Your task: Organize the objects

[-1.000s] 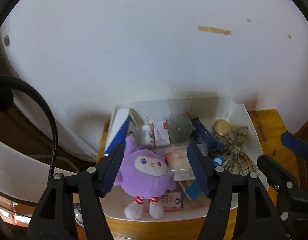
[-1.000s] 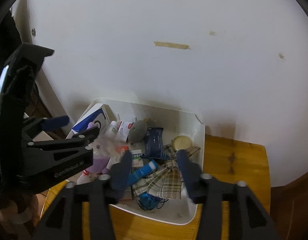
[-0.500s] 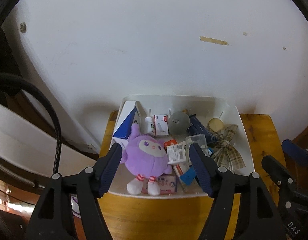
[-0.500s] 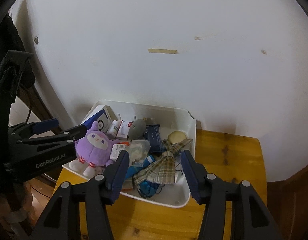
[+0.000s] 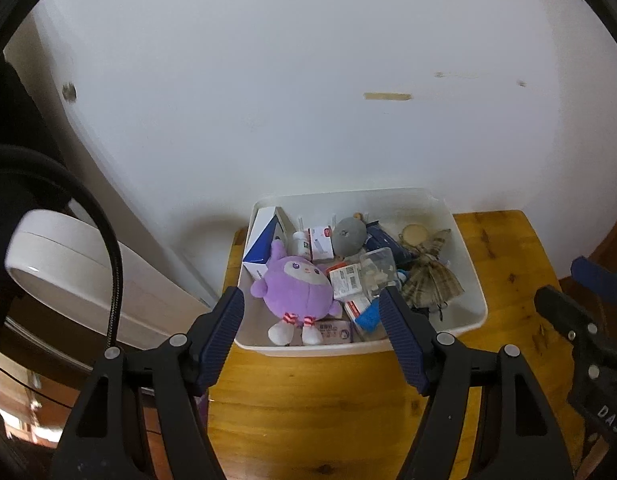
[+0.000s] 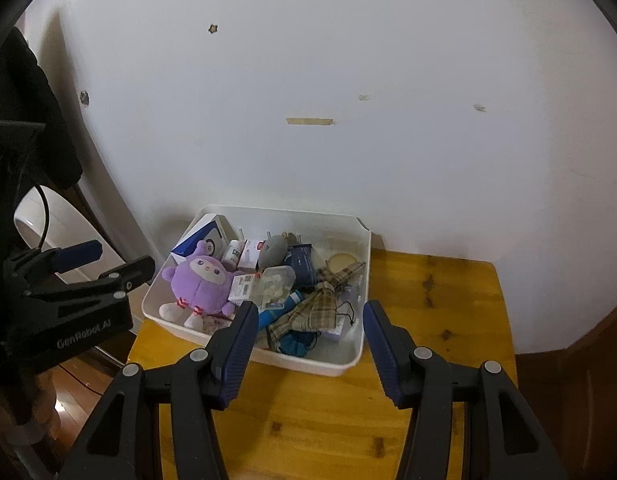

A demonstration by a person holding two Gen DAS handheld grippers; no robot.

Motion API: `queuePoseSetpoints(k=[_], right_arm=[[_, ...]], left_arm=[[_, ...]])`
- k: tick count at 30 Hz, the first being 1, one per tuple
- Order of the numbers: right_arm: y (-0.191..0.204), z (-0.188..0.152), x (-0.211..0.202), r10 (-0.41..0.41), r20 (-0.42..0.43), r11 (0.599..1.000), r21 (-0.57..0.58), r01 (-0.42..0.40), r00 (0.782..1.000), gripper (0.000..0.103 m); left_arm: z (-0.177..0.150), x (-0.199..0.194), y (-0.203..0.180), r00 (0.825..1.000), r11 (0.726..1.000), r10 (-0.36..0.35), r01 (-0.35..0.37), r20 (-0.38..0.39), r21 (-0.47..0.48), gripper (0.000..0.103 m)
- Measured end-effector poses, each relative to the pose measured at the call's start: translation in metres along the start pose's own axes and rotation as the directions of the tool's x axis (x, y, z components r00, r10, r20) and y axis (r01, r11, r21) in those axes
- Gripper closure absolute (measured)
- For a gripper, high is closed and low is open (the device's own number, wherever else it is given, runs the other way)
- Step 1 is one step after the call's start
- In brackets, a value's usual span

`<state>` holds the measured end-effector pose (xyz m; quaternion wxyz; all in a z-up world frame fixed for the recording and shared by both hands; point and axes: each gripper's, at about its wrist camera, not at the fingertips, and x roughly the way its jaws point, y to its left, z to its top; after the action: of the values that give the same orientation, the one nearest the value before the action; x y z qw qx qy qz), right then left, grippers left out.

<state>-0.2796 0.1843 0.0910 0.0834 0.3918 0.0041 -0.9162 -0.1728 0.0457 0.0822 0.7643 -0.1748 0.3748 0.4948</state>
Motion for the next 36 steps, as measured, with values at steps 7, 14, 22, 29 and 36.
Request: queuePoseSetpoints(k=[7, 14, 22, 29, 36], right_arm=[[-0.007, -0.023, -0.036, -0.008, 0.031, 1.000, 0.015, 0.008, 0.999, 0.033], [-0.015, -0.056, -0.075, 0.004, 0.031, 0.998, 0.055, -0.005, 0.999, 0.033], [-0.023, -0.110, -0.115, 0.034, 0.021, 0.995, 0.091, -0.035, 0.999, 0.031], [-0.028, -0.148, -0.142, 0.048, 0.005, 0.989, 0.141, -0.049, 0.999, 0.031], [-0.023, -0.185, -0.169, 0.019, 0.000, 0.989, 0.144, -0.019, 1.000, 0.022]], left_arm=[[-0.019, -0.042, -0.017, 0.999, 0.998, -0.039, 0.037, 0.038, 0.052, 0.029], [-0.050, -0.083, -0.030, 0.995, 0.994, -0.093, 0.091, 0.033, 0.057, 0.029], [-0.091, -0.122, -0.040, 0.988, 0.989, -0.147, 0.145, 0.042, 0.042, 0.029], [-0.128, -0.148, -0.044, 0.985, 0.986, -0.164, 0.164, 0.044, 0.009, 0.029], [-0.164, -0.169, -0.048, 0.990, 0.991, -0.132, 0.133, 0.053, -0.030, 0.029]])
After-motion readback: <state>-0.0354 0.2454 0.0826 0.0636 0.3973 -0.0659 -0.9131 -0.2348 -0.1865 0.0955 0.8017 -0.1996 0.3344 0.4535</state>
